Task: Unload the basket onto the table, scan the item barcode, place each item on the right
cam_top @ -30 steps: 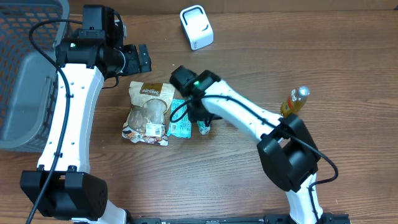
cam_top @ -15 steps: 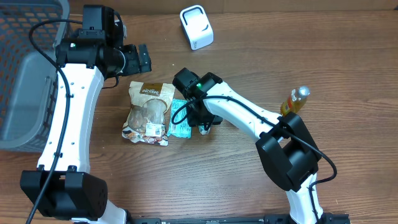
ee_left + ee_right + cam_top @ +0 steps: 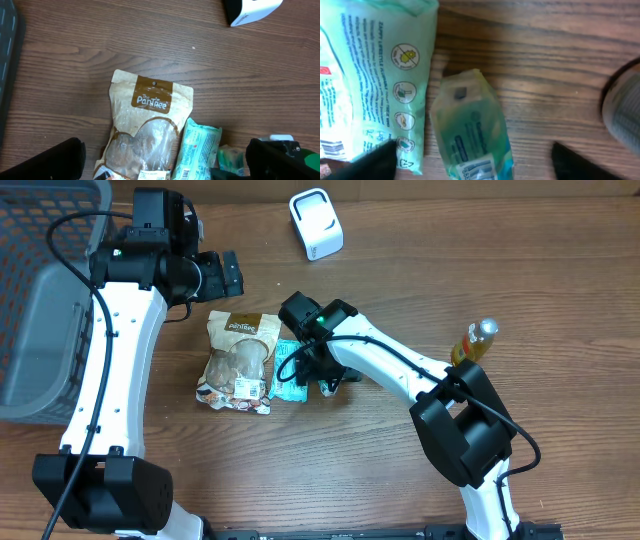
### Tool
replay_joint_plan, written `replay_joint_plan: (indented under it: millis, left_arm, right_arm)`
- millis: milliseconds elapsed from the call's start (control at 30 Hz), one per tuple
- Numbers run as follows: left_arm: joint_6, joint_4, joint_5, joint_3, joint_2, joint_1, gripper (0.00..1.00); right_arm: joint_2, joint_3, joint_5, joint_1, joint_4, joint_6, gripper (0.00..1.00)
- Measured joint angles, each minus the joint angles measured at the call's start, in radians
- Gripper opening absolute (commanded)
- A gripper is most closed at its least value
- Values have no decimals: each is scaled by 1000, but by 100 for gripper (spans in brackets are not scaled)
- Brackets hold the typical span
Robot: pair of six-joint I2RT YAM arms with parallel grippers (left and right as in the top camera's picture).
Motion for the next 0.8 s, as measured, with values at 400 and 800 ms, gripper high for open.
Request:
replay_joint_plan:
  millis: [400,800]
  left_arm:
    - [0,0,0,0,0,0,100]
    - [0,0,0,0,0,0,100]
  right_arm:
    - [0,0,0,0,-4,5,31]
    - [0,0,20,0,-5,72,24]
